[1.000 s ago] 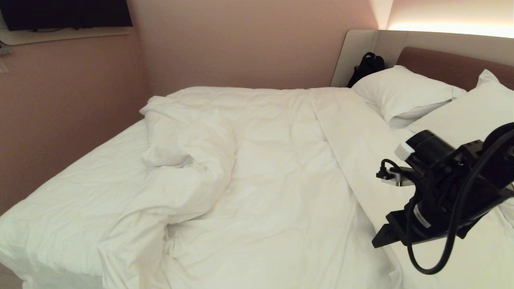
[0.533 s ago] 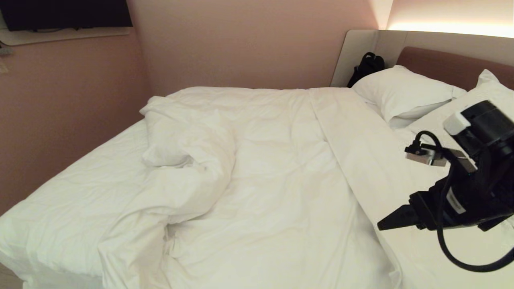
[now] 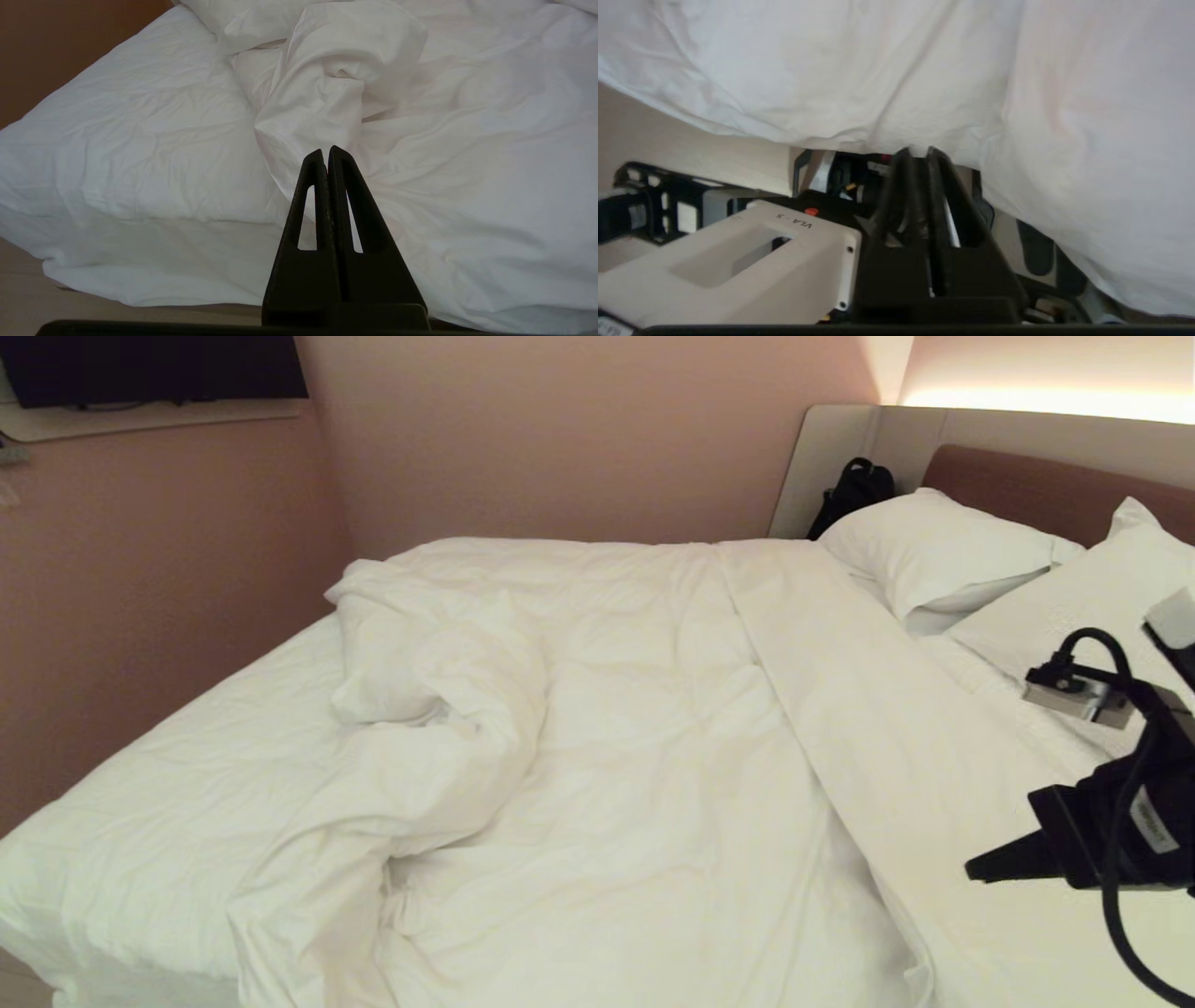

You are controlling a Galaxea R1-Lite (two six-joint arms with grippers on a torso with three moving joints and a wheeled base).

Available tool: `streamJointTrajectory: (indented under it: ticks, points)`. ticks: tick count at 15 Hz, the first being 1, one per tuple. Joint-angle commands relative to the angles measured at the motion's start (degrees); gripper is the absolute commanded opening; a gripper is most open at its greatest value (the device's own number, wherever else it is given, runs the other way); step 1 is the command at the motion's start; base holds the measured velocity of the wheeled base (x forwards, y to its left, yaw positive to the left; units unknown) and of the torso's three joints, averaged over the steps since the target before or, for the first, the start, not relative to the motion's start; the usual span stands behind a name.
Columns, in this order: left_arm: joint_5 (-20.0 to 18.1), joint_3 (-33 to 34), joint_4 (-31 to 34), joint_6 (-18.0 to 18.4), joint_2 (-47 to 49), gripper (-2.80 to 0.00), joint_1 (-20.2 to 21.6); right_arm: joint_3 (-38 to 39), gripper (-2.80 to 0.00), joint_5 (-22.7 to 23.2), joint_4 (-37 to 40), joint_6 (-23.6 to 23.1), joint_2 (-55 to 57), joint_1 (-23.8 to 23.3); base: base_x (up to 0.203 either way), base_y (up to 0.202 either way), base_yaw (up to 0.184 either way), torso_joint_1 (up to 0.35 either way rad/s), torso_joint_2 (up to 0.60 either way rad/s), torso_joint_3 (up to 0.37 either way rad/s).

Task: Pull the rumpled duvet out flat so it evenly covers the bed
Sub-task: Hold the folded corner of the quilt

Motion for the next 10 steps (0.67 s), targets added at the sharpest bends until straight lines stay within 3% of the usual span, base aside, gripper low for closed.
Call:
streamJointTrajectory:
  ticks: [1, 10]
  points:
    - [0.0, 0.01, 0.0, 0.01, 0.0, -2.8, 0.0, 1.27, -2.8, 0.02, 0.25, 2.98, -5.13, -0.5, 0.0, 0.0, 0.0, 0.0, 0.0, 0.0]
    - [0.0, -0.03, 0.0, 0.01, 0.0, -2.8, 0.0, 17.25, -2.8, 1.36, -0.04, 8.41, -33.93, -2.97, 0.0, 0.0, 0.0, 0.0, 0.0, 0.0]
